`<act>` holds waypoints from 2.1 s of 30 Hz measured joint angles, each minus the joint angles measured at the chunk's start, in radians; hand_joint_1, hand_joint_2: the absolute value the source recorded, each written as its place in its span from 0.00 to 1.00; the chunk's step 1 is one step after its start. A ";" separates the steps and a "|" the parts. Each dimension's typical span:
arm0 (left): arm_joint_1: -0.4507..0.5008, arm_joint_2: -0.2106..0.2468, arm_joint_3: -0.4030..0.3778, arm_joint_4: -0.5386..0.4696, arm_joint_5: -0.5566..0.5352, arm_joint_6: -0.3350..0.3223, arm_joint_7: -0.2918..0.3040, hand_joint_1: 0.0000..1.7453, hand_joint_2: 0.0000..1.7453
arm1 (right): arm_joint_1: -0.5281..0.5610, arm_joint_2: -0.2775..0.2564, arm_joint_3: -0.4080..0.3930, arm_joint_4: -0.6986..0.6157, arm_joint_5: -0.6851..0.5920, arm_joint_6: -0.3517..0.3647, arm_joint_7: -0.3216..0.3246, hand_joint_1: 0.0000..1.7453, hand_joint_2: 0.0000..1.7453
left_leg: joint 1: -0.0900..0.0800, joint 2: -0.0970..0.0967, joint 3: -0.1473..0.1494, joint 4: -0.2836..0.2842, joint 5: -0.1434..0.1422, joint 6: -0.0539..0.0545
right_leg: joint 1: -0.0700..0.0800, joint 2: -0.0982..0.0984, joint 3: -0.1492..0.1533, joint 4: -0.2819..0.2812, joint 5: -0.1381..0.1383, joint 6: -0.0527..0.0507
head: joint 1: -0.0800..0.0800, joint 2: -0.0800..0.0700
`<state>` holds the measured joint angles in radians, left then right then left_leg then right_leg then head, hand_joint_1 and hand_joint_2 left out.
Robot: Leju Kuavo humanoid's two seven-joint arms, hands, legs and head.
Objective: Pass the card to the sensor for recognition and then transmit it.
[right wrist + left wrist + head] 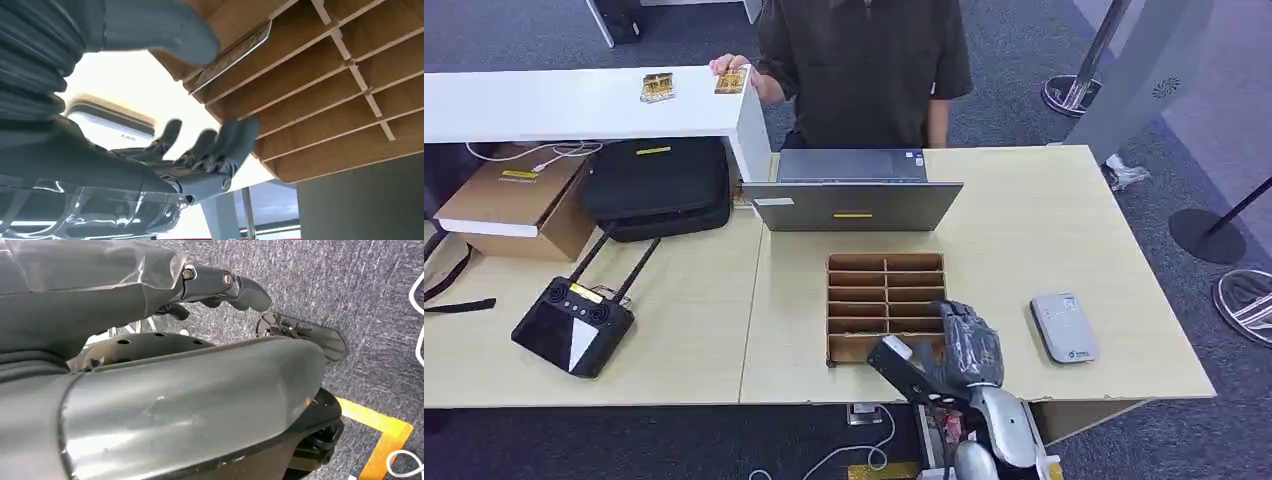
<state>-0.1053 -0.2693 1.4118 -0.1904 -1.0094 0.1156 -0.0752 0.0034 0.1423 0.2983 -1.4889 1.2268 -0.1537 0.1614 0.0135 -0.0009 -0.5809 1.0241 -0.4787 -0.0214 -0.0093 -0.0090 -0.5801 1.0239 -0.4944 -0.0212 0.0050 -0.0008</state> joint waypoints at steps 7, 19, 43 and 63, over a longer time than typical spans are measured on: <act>0.000 0.000 0.000 0.000 0.000 0.000 0.000 0.00 0.00 | 0.002 0.000 -0.001 -0.005 0.000 -0.003 0.000 0.91 1.00 | 0.000 0.000 0.000 0.000 0.000 0.000 | 0.000 0.000 0.000 0.000 0.000 0.000 | 0.000 0.000; 0.000 0.000 0.000 0.000 0.000 0.000 0.003 0.00 0.00 | 0.004 0.000 -0.011 -0.018 -0.023 -0.024 -0.015 1.00 1.00 | 0.000 0.000 0.000 0.000 0.000 0.000 | 0.000 0.000 0.000 0.000 0.000 0.000 | 0.000 0.000; 0.003 -0.002 0.009 0.000 0.038 0.034 -0.004 0.00 0.00 | 0.131 0.130 -0.375 -0.548 -0.307 -0.544 -0.516 1.00 1.00 | -0.001 0.000 0.000 0.000 -0.002 0.000 | -0.001 0.000 0.000 0.000 0.000 0.000 | 0.000 0.000; -0.002 0.000 -0.071 0.000 -0.141 -0.046 -0.015 0.00 0.00 | -0.597 0.095 -0.312 0.216 -0.336 -0.537 -0.263 1.00 1.00 | 0.000 0.004 -0.002 0.000 0.008 -0.001 | 0.000 0.004 -0.003 0.001 0.009 -0.001 | 0.000 0.000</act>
<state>-0.1076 -0.2689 1.3408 -0.1904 -1.1502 0.0694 -0.0904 -0.5933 0.2373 -0.0133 -1.2731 0.8904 -0.6905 -0.1014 0.0137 0.0029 -0.5824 1.0242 -0.4703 -0.0223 -0.0095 -0.0046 -0.5829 1.0251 -0.4850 -0.0218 0.0053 -0.0008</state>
